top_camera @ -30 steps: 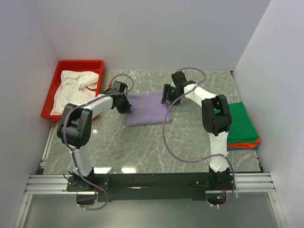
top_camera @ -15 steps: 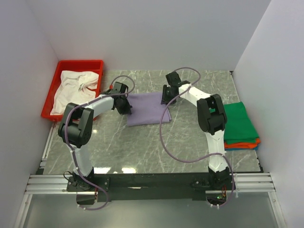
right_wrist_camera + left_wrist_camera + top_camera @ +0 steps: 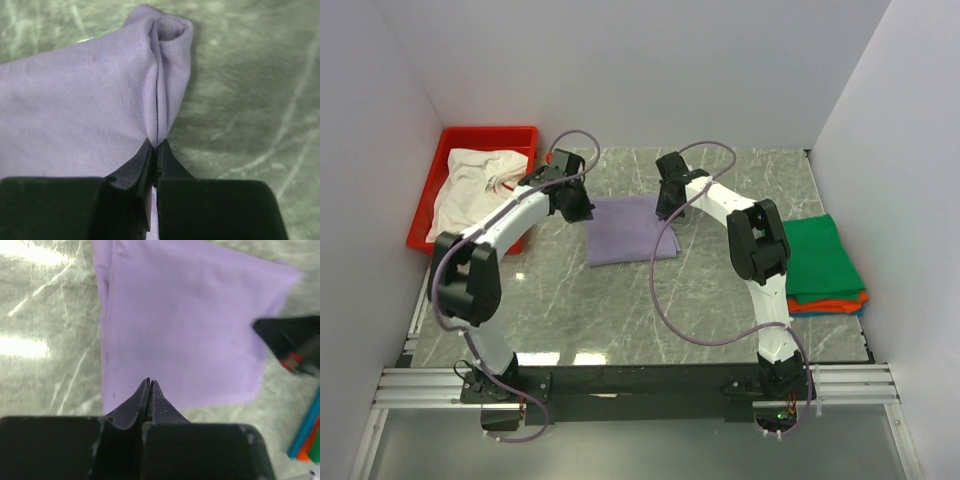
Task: Fold and stack the t-shirts
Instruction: Neatly place the folded tshirt to the corner
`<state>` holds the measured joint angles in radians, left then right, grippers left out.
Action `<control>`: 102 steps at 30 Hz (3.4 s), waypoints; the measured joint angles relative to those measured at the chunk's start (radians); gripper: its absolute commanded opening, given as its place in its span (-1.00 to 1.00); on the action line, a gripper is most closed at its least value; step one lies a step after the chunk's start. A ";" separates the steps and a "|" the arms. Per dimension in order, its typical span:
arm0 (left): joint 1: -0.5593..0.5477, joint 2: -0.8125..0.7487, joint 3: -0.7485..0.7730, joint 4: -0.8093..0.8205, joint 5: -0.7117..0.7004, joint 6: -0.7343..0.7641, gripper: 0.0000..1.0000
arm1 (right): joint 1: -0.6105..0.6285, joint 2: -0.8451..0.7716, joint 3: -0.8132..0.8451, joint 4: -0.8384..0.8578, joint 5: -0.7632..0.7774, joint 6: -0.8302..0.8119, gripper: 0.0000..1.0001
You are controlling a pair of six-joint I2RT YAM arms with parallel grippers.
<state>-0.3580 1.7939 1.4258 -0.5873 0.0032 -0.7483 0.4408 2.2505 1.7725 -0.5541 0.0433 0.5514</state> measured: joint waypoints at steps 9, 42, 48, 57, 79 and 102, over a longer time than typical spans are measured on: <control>-0.040 -0.303 -0.095 -0.023 0.055 0.056 -0.99 | -0.024 0.026 0.087 -0.193 0.173 0.175 -1.00; -0.059 -0.336 -0.196 0.001 0.192 0.084 -0.99 | -0.508 -0.121 0.319 -0.735 0.356 0.632 -1.00; -0.063 -0.336 -0.200 0.005 0.203 0.084 -0.99 | -0.549 -0.147 0.335 -0.764 0.378 0.637 -1.00; -0.069 -0.330 -0.204 0.007 0.210 0.083 -0.99 | -0.582 -0.241 0.344 -0.782 0.401 0.634 -1.00; -0.074 -0.291 -0.204 0.007 0.210 0.083 -0.99 | -0.696 -0.352 0.389 -0.797 0.386 0.474 -1.00; -0.074 -0.262 -0.204 0.008 0.209 0.084 -0.99 | -0.701 -0.354 0.426 -0.720 0.351 0.363 -1.00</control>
<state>-0.4316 1.5318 1.2213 -0.5797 0.2127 -0.6647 -0.2600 1.8969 2.1986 -1.2739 0.3946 0.9146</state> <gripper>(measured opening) 0.012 0.030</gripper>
